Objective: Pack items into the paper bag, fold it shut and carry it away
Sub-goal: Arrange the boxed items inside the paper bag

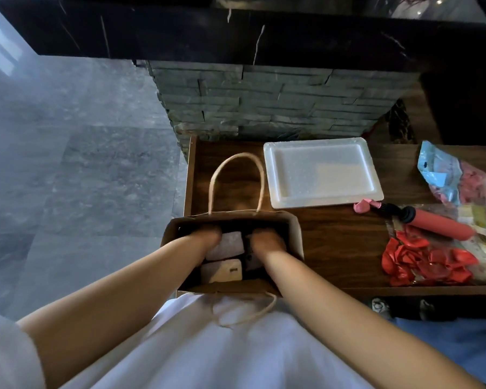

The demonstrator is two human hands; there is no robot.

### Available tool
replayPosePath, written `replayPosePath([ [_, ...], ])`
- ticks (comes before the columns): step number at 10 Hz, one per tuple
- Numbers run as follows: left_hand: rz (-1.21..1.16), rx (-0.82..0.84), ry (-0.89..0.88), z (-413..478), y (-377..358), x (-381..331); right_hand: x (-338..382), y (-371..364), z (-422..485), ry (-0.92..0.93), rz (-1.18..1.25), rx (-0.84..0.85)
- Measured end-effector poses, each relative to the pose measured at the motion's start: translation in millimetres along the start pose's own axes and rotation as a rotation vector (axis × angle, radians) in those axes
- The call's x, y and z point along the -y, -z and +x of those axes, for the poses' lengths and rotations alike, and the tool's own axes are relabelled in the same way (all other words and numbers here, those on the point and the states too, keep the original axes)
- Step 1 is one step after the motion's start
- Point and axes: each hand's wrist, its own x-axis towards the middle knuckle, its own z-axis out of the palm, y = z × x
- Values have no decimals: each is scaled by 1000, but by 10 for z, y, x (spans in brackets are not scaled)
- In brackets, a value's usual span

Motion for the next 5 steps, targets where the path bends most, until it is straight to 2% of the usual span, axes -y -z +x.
replayPosePath([
  [1,481,124,-256,-102,-64,-63,45,72,32,-23,114,74],
  [2,912,234,-286,-138,-158,9,112,47,117,-109,211,141],
  [3,1202,117,-264,-141,-160,52,82,11,212,-89,37,142],
  [5,1115,178,-206,-211,-7,-83,-82,-48,219,-37,-341,194],
])
